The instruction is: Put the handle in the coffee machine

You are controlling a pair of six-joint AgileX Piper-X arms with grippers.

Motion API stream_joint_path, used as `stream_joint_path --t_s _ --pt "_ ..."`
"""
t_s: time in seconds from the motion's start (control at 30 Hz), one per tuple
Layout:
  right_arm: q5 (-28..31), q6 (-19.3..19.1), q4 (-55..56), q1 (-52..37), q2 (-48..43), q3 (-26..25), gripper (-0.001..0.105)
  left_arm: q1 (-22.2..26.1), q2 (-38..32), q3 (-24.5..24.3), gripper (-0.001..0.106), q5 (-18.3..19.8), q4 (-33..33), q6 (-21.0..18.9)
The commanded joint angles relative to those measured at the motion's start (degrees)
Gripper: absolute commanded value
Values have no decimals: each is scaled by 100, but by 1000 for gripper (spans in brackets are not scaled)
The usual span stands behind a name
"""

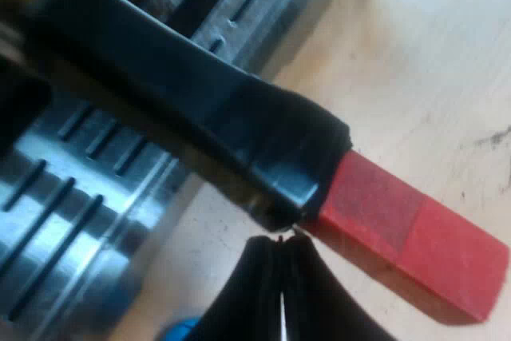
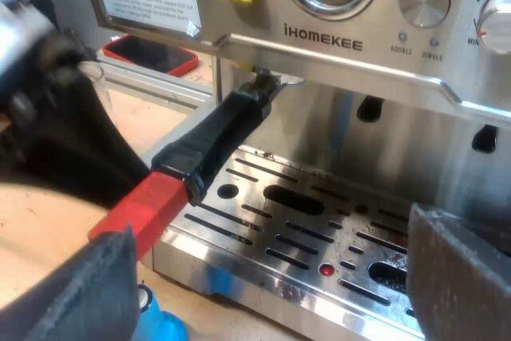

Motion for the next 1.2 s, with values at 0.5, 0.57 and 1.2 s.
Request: stream_joint_path --t_s 0.5,0.57,1.2 --pt "-973 -36 493 12 -37 -65 71 1458 -1680 -64 29 -368 697 205" --pt "-1224 -36 689 12 -37 -147 71 1599 -1931 -64 49 -554 768 205" --pt "-1913 -135 3331 -2196 -50 -2251 71 1849 -2655 -1599 86 -618 282 -1532"
